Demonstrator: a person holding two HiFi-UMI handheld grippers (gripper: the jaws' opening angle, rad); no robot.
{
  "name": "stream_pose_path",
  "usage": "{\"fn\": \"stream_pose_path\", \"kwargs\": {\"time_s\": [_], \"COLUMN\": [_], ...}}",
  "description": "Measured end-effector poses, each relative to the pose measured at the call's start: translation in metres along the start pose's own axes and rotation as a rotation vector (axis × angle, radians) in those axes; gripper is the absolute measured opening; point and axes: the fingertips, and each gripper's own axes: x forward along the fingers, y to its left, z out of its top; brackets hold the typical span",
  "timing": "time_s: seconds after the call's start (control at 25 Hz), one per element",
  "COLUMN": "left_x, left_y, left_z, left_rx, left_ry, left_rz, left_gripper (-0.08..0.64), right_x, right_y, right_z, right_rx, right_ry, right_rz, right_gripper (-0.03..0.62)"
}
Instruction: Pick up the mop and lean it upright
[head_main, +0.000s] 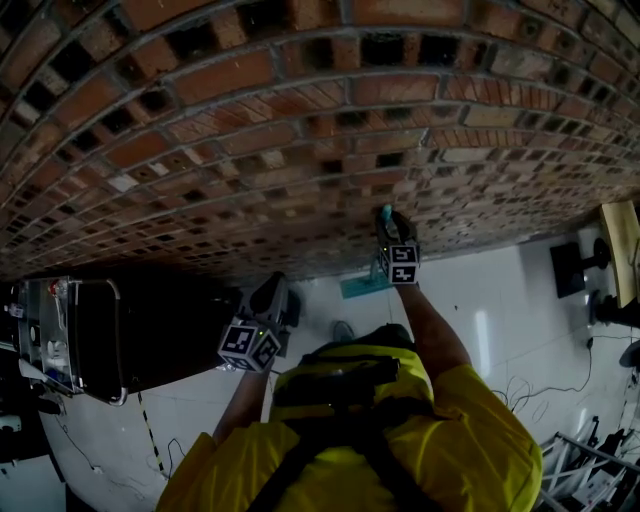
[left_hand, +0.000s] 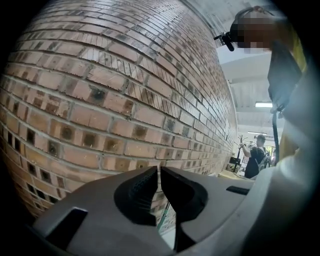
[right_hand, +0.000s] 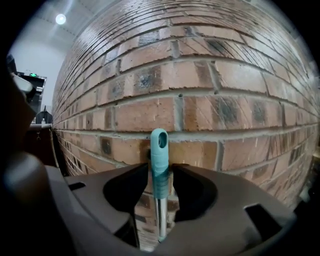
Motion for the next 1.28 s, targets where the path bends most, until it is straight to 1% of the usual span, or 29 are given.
{"fn": "stream_pose_path", "kwargs": {"time_s": [0.08, 0.12, 0.2, 0.4, 0.48, 0.56, 0.6, 0.64, 0.68, 0.76, 0.92, 1.0, 1.08, 1.28], "left_x": [0.003, 0.004, 0.007, 0.011, 0.011, 0.010, 0.009, 0.009, 0.008, 0.008, 0.007, 0.009, 0.009, 0.006], "left_y": [-0.001, -0.002, -0.003, -0.008, -0.012, -0.018, -0.021, -0.025, -0.028, -0.033, -0.039, -0.044, -0.049, -0.047], "left_z": [0.000, -0.001, -0.001, 0.001, 0.005, 0.011, 0.016, 0.020, 0.023, 0.025, 0.021, 0.019, 0.017, 0.019], "left_rx": [-0.002, -0.006, -0.014, -0.034, -0.045, -0.054, -0.054, -0.051, -0.044, -0.025, -0.011, 0.005, 0.010, 0.002], "left_ry": [-0.001, -0.004, -0.008, -0.017, -0.027, -0.037, -0.043, -0.050, -0.056, -0.061, -0.048, -0.032, -0.020, -0.021], "left_rz": [-0.005, -0.007, -0.008, -0.014, -0.030, -0.043, -0.049, -0.054, -0.058, -0.064, -0.075, -0.099, -0.121, -0.119], "left_gripper": [0.025, 0.025, 0.025, 0.025, 0.025, 0.025, 0.025, 0.025, 0.025, 0.025, 0.025, 0.028, 0.071, 0.069], "right_x": [-0.012, -0.021, -0.048, -0.154, -0.197, -0.230, -0.241, -0.250, -0.255, -0.257, -0.250, -0.249, -0.248, -0.243], "right_y": [0.001, 0.002, 0.005, 0.017, 0.016, 0.013, 0.012, 0.010, 0.008, 0.007, 0.010, 0.014, 0.019, 0.026], "right_z": [0.009, 0.018, 0.041, 0.118, 0.144, 0.161, 0.168, 0.172, 0.175, 0.177, 0.171, 0.171, 0.172, 0.162], "right_rx": [-0.002, -0.001, 0.021, 0.116, 0.134, 0.143, 0.151, 0.158, 0.160, 0.153, 0.170, 0.172, 0.161, 0.172], "right_ry": [-0.011, -0.027, -0.075, -0.219, -0.275, -0.310, -0.323, -0.332, -0.336, -0.334, -0.306, -0.305, -0.307, -0.272], "right_rz": [0.016, 0.024, 0.041, 0.099, 0.094, 0.074, 0.062, 0.051, 0.042, 0.033, 0.045, 0.055, 0.069, 0.084], "right_gripper": [0.168, 0.179, 0.179, 0.179, 0.158, 0.109, 0.100, 0.044, 0.020, 0.008, 0.006, 0.006, 0.006, 0.006]}}
